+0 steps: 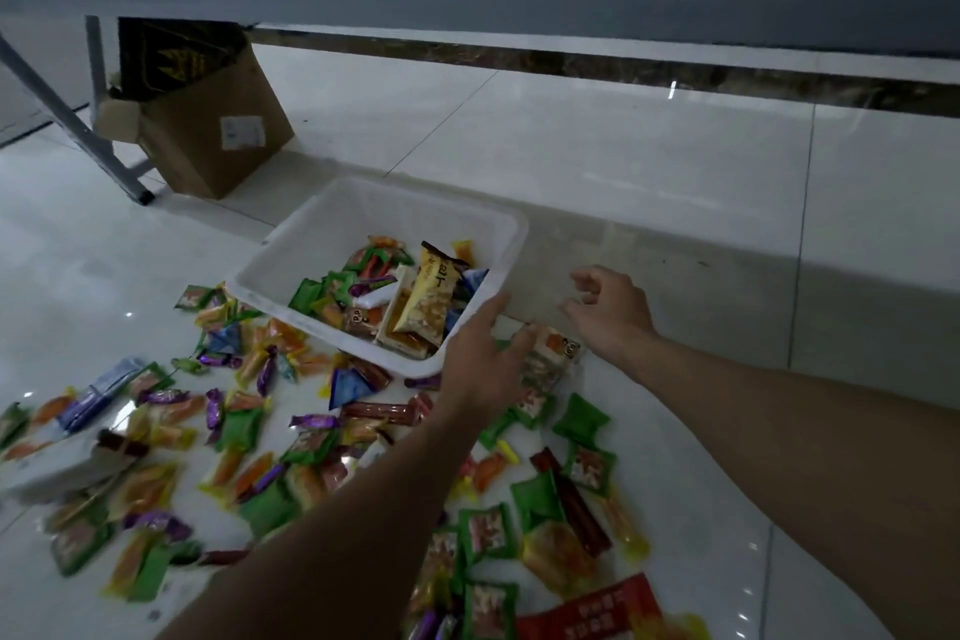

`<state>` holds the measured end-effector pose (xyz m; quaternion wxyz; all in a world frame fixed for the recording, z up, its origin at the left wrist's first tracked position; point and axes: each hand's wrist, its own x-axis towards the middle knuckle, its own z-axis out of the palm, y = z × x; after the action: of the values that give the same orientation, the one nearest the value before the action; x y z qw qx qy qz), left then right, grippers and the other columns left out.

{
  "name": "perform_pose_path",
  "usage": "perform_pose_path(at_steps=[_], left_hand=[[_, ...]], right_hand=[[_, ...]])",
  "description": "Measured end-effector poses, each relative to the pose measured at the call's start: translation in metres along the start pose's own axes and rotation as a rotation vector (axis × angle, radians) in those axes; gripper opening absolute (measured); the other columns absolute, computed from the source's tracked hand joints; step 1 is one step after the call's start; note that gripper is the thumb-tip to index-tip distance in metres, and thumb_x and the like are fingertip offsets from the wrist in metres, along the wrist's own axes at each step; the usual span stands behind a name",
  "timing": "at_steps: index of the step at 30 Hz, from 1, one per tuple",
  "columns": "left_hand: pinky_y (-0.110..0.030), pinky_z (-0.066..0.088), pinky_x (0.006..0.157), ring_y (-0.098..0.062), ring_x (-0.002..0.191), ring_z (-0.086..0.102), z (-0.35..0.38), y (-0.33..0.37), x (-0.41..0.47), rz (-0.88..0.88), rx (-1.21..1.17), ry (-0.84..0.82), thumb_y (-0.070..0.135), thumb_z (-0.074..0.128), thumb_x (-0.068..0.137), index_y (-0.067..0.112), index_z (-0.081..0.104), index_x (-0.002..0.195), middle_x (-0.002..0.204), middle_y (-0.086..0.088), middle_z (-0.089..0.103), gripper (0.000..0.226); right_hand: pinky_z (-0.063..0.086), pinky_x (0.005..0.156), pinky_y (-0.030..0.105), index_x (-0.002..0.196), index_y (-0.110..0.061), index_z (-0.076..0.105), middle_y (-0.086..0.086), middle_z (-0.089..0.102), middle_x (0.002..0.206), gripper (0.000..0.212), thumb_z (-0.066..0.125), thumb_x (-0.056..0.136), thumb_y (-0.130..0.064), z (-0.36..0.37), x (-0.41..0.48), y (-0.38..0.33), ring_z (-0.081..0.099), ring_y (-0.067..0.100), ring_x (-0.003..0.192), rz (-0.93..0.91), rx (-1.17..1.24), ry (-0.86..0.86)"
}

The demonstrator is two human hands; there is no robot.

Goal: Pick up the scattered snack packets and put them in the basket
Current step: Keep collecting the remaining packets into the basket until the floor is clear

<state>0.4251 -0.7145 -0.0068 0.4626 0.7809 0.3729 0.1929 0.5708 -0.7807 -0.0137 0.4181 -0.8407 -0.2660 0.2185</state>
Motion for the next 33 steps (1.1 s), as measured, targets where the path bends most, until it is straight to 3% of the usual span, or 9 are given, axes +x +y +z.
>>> perform_pose_path(at_steps=[4, 11, 16, 20, 24, 26, 29, 33], left_hand=[[-0.021, 0.034, 0.094, -0.007, 0.123, 0.043, 0.013, -0.026, -0.013, -0.072, 0.024, -0.021, 0.031, 0.060, 0.093, 0.018, 0.043, 0.142, 0.141, 0.004, 0.047, 0.054], [-0.028, 0.040, 0.097, -0.011, 0.123, 0.046, 0.011, -0.060, -0.020, -0.171, 0.057, -0.042, 0.034, 0.061, 0.091, 0.021, 0.043, 0.142, 0.142, 0.001, 0.048, 0.056], [-0.041, 0.048, 0.099, -0.012, 0.115, 0.051, 0.010, -0.076, -0.013, -0.203, 0.066, -0.037, 0.033, 0.062, 0.091, 0.025, 0.043, 0.141, 0.141, 0.000, 0.049, 0.055], [-0.027, 0.043, 0.091, -0.005, 0.105, 0.048, 0.010, -0.088, -0.008, -0.174, 0.153, -0.045, 0.034, 0.060, 0.092, 0.023, 0.044, 0.141, 0.137, 0.002, 0.051, 0.052], [-0.024, 0.043, 0.083, -0.016, 0.105, 0.057, 0.014, -0.100, 0.002, -0.197, 0.218, -0.041, 0.034, 0.062, 0.090, 0.023, 0.048, 0.137, 0.131, 0.002, 0.056, 0.050], [-0.025, 0.043, 0.091, -0.018, 0.117, 0.055, 0.019, -0.105, 0.005, -0.198, 0.251, -0.048, 0.038, 0.065, 0.087, 0.022, 0.048, 0.137, 0.134, 0.002, 0.055, 0.055], [-0.032, 0.044, 0.098, -0.020, 0.120, 0.052, 0.031, -0.110, 0.008, -0.119, 0.349, -0.053, 0.048, 0.071, 0.080, 0.022, 0.051, 0.135, 0.133, 0.000, 0.056, 0.064], [-0.041, 0.036, 0.104, -0.025, 0.124, 0.045, 0.046, -0.116, 0.014, -0.028, 0.530, -0.101, 0.052, 0.075, 0.072, 0.021, 0.051, 0.135, 0.133, -0.002, 0.053, 0.074]], right_hand=[[0.044, 0.099, 0.030, 0.133, -0.016, 0.053, 0.003, 0.056, 0.133, 0.046, 0.065, 0.090, -0.024, 0.007, 0.001, 0.014, 0.054, 0.019, 0.119, 0.008, -0.040, -0.042], [0.039, 0.096, 0.025, 0.138, -0.017, 0.048, 0.006, 0.050, 0.141, 0.054, 0.067, 0.088, -0.028, 0.033, 0.017, 0.037, 0.050, 0.022, 0.125, 0.070, -0.165, -0.149], [0.041, 0.101, 0.029, 0.138, -0.015, 0.048, 0.006, 0.049, 0.141, 0.060, 0.073, 0.084, -0.023, 0.059, 0.031, 0.046, 0.050, 0.025, 0.124, 0.092, -0.241, -0.163], [0.047, 0.096, 0.037, 0.130, -0.019, 0.053, 0.006, 0.058, 0.129, 0.068, 0.083, 0.071, -0.037, 0.078, 0.039, 0.051, 0.056, 0.028, 0.114, 0.123, -0.363, -0.209], [0.043, 0.095, 0.036, 0.127, -0.023, 0.052, 0.007, 0.057, 0.124, 0.084, 0.085, 0.057, -0.056, 0.082, 0.047, 0.050, 0.053, 0.029, 0.113, 0.169, -0.517, -0.208], [0.048, 0.092, 0.036, 0.122, -0.019, 0.054, 0.007, 0.059, 0.119, 0.085, 0.088, 0.052, -0.053, 0.080, 0.051, 0.055, 0.057, 0.028, 0.106, 0.220, -0.441, -0.204], [0.052, 0.087, 0.036, 0.118, -0.016, 0.055, 0.005, 0.061, 0.116, 0.064, 0.086, 0.065, -0.035, 0.074, 0.055, 0.068, 0.060, 0.027, 0.100, 0.245, -0.232, -0.078], [0.053, 0.084, 0.033, 0.115, -0.015, 0.059, 0.006, 0.066, 0.111, 0.049, 0.081, 0.074, -0.028, 0.061, 0.054, 0.077, 0.063, 0.024, 0.094, 0.272, 0.013, 0.092]])
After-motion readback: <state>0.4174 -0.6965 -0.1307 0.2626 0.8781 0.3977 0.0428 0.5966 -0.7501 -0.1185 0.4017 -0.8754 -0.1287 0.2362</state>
